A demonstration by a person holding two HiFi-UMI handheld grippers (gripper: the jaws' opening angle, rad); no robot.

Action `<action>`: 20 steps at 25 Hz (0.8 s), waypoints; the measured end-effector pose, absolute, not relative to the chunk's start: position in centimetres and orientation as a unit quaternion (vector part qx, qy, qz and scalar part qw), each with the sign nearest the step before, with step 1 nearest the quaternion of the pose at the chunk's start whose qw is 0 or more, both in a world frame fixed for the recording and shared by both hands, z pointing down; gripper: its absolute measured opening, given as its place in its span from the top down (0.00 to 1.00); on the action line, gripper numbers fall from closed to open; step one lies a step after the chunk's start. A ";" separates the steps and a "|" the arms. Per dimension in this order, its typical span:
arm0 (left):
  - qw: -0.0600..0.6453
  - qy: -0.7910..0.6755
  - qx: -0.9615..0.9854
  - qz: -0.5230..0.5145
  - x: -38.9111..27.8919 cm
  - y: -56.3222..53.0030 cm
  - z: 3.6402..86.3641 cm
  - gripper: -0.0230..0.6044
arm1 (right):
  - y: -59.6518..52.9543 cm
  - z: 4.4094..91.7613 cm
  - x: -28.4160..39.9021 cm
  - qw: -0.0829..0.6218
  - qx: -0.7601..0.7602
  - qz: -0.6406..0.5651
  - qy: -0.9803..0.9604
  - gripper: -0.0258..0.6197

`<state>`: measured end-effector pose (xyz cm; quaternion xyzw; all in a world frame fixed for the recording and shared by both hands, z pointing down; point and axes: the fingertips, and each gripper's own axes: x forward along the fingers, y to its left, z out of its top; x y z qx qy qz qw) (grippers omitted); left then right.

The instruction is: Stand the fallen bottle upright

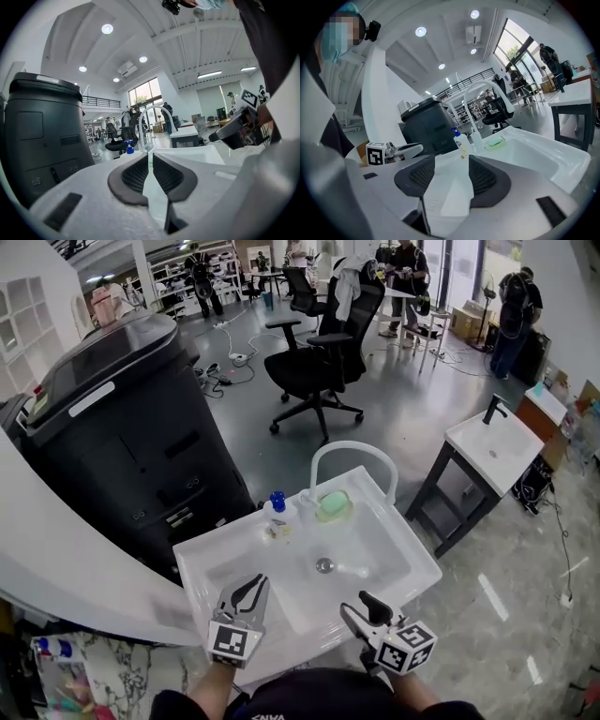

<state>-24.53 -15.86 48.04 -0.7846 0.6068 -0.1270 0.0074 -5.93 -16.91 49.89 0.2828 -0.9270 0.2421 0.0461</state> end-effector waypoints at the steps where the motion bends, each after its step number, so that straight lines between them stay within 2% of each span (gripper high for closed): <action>1: 0.001 0.612 -0.780 -0.129 -24.3 -15.3 48.1 0.90 | -16.8 49.8 -5.8 0.051 0.275 0.241 -0.930 0.61; 6: -0.036 0.642 -0.755 -0.127 -22.6 -13.0 48.7 0.92 | -16.4 49.1 -5.2 0.072 0.233 0.224 -0.944 0.70; 11: -0.067 0.676 -0.726 -0.108 -20.8 -10.2 49.8 0.92 | -15.8 48.9 -4.2 0.089 0.189 0.209 -0.955 0.88; 14: -0.067 0.697 -0.706 -0.107 -20.4 -8.6 49.3 0.93 | -15.2 48.8 -3.4 0.090 0.178 0.206 -0.958 0.95; 20: -0.071 0.723 -0.679 -0.106 -19.4 -6.5 49.2 0.93 | -14.8 49.2 -2.7 0.102 0.153 0.205 -0.961 0.96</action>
